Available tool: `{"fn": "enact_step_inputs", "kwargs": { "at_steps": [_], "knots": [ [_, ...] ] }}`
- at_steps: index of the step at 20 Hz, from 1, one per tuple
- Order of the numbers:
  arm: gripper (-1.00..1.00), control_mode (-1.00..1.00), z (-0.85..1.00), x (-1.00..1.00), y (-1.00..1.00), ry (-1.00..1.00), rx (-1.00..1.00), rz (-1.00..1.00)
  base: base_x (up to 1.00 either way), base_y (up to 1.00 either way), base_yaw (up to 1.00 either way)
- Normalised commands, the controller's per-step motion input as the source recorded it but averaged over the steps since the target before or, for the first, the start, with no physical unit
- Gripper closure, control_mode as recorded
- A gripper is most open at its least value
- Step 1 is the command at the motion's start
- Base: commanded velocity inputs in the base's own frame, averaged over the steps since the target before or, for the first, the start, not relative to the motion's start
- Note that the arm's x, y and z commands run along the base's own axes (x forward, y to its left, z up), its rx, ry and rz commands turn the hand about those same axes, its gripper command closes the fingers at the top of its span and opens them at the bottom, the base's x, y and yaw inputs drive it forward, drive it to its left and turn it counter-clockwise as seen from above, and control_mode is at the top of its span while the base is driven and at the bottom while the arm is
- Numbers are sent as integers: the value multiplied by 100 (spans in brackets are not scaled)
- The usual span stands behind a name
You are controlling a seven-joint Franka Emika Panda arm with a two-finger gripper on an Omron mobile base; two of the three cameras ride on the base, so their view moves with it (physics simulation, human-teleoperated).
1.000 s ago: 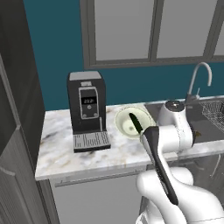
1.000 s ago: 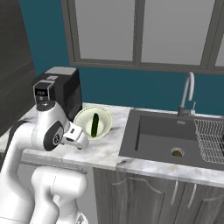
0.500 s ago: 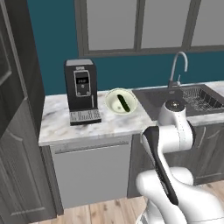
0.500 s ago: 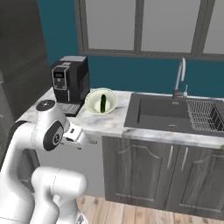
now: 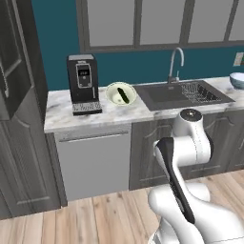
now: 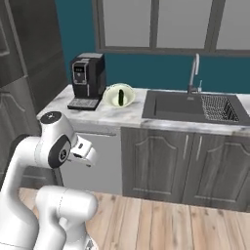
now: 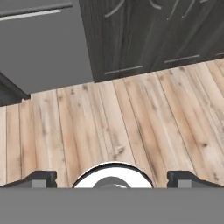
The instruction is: Pick the cucumbers from the cabinet and place them in one bowl. Pick the kiwi from the sink and place it in the other bowl.
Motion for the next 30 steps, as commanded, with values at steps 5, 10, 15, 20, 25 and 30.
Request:
{"fn": "enact_step_inputs", "kwargs": {
  "at_steps": [5,10,15,20,25,30],
  "knots": [
    [-100,100,0,0,0,0,0,0,-6,88,-8],
    [-100,100,0,0,0,0,0,0,0,92,-9],
    [-100,100,0,0,0,0,0,0,0,92,-9],
    [-100,100,0,0,0,0,0,0,0,89,-9],
    [-100,100,0,0,0,0,0,0,1,84,-6],
    [-100,100,0,0,0,0,0,0,14,67,3]
  ]
}}
